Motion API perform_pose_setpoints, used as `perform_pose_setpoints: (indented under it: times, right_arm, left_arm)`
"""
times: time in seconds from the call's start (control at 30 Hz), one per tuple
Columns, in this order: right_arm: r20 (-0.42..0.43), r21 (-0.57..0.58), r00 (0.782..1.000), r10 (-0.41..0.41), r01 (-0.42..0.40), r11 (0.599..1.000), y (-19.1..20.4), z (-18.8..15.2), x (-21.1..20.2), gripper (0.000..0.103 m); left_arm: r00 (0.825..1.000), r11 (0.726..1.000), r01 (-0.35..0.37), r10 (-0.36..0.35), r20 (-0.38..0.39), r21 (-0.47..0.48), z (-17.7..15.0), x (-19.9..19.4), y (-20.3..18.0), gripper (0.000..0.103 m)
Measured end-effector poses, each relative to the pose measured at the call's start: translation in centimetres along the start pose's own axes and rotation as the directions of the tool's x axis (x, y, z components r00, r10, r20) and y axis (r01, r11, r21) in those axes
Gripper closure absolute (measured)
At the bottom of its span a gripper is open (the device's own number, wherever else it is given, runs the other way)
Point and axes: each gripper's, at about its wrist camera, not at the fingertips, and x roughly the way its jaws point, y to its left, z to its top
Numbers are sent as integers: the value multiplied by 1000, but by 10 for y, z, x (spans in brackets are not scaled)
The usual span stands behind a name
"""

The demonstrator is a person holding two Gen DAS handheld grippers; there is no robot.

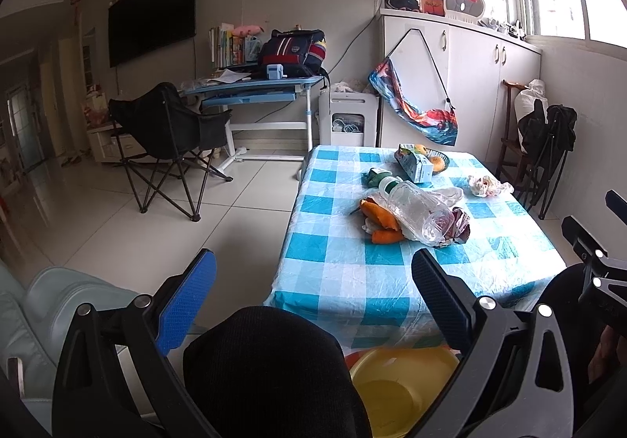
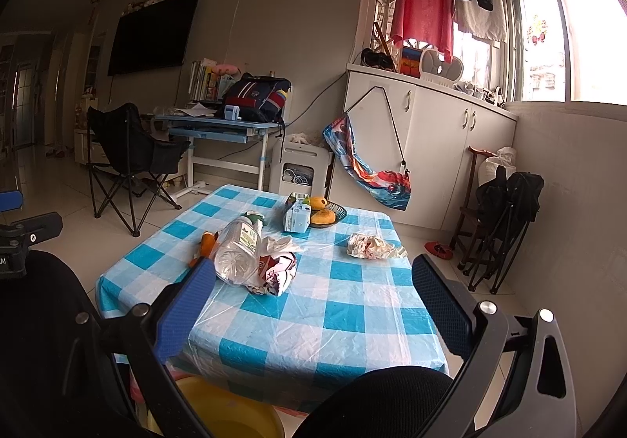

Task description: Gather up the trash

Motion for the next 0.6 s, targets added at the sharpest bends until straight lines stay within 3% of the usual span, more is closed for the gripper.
perform_pose_setpoints:
  times: [0.6]
  right_arm:
    - [18, 15, 1000, 8, -8, 1000, -9, 0, -5, 7]
  left_arm:
    - [1000, 1000, -24, 24, 2, 2, 0, 4, -3, 6]
